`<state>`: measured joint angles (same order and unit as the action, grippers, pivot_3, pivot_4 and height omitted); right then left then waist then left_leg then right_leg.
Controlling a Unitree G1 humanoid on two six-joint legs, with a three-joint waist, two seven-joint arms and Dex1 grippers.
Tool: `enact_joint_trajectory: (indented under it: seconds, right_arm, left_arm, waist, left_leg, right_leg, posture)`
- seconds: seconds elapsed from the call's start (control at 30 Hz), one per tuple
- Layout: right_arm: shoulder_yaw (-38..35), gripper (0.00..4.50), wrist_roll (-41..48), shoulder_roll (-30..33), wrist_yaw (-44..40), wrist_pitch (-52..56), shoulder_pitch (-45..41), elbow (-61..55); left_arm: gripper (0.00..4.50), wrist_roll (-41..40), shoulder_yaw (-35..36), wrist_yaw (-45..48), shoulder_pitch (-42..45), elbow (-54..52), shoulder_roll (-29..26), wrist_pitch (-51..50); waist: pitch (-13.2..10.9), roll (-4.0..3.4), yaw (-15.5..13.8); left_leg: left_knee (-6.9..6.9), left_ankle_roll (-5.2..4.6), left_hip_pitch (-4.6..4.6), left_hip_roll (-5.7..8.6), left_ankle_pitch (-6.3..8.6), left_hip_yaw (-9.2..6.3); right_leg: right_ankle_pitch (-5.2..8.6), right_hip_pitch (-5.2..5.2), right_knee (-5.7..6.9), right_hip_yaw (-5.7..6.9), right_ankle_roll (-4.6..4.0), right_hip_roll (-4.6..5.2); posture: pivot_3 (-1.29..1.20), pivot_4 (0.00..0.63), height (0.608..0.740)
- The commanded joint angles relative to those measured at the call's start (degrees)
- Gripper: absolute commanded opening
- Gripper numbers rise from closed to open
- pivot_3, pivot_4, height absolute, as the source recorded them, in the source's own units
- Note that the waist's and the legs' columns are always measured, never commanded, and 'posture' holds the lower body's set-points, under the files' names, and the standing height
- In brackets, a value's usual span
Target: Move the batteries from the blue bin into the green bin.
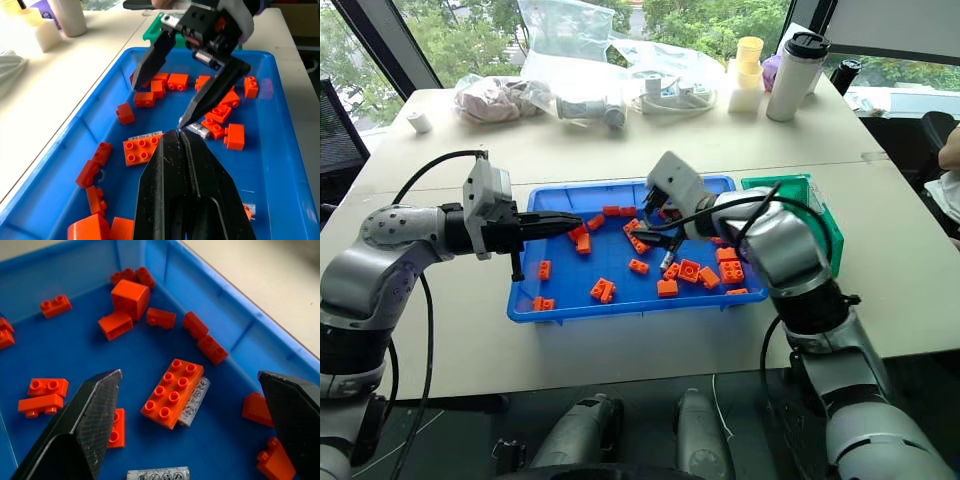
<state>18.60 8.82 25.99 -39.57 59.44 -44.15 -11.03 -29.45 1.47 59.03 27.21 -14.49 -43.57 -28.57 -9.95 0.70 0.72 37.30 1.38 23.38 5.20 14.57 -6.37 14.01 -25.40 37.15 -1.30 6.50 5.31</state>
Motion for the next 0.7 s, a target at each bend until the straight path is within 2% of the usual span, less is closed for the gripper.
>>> enact_joint_trajectory:
  seconds: [0.03, 0.7]
  right_arm:
    - [1.1, 4.45, -2.6, -1.3, 3.8, -0.5, -1.0, 0.6]
    - [6.1, 4.45, -6.1, -5.8, 7.5, -3.0, 0.1, 7.8]
  left_arm:
    - [0.00, -1.0, 2.5, -0.4, -0.4, -2.5, -1.0, -0.3]
    - [0.00, -1.7, 2.7, -1.9, -1.0, -4.2, -1.2, -1.4]
  waist:
    - [0.0, 0.00, 0.0]
    - [0.0, 0.00, 0.3]
  left_leg:
    - [0.01, 0.00, 0.00, 0.01, 0.00, 0.00]
    - [-0.03, 0.00, -0.04, -0.02, 0.00, 0.00]
  right_leg:
    - [0.00, 0.01, 0.00, 0.00, 0.00, -0.01]
    - [0.00, 0.02, 0.01, -0.01, 0.00, -0.09]
  posture:
    - [0.00, 0.150, 0.740]
    - [0.00, 0.150, 0.740]
